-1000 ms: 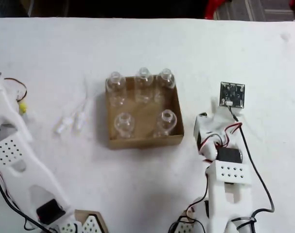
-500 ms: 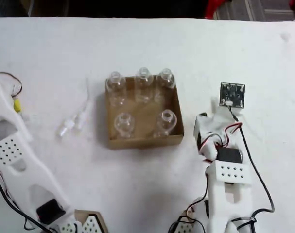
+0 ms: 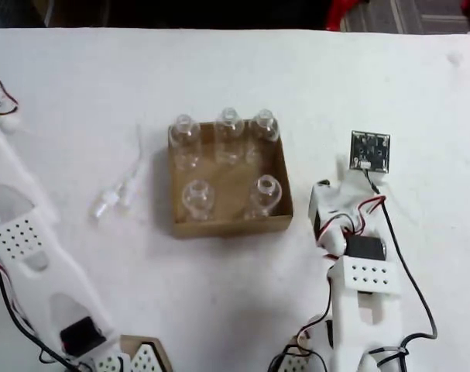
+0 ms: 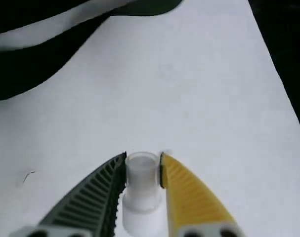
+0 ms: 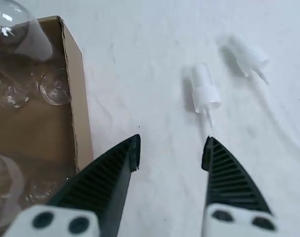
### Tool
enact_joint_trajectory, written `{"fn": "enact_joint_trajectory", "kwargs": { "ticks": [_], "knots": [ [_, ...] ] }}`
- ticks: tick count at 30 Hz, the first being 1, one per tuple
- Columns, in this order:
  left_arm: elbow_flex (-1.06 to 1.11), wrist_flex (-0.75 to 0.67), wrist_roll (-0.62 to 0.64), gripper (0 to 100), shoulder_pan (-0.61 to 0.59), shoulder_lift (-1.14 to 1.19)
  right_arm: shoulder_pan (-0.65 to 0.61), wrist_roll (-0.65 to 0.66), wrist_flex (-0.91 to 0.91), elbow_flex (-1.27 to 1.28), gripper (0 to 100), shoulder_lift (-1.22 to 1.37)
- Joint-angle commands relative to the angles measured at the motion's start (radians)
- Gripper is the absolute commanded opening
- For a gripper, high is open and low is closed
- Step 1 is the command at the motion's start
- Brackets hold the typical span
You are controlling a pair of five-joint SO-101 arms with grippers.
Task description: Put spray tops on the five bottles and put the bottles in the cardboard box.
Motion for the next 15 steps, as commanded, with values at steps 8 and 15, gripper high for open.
{"fn": "enact_joint_trajectory", "kwargs": {
  "ticks": [8, 15],
  "knots": [
    [-0.046, 0.012, -0.328, 2, 0.163, -0.32, -0.002, 0.015, -0.019, -0.005, 18.3, -0.008],
    [-0.041, 0.017, -0.546, 2, 0.234, -0.466, -0.004, 0.015, -0.019, -0.005, 18.3, -0.008]
  ]
}}
